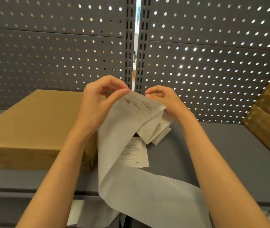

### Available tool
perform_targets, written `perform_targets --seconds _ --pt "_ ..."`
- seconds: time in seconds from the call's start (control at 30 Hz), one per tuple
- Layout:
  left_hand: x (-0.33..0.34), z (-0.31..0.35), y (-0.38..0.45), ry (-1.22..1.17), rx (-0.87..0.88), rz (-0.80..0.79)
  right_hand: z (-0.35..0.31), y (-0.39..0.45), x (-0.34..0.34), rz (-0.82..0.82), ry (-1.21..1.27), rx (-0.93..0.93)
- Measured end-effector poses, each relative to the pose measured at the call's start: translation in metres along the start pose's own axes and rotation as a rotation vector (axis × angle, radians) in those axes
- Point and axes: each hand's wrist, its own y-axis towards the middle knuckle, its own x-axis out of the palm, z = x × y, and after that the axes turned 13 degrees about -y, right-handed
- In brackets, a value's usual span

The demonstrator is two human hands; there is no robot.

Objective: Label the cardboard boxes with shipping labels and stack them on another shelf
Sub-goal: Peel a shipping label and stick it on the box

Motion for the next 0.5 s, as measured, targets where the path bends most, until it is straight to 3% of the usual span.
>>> perform_targets --seconds 0.5 --pt "-0.007 -0.007 0.010 -0.100 -0.001 0.132 0.022 0.007 -0.008 0.068 0.049 0.047"
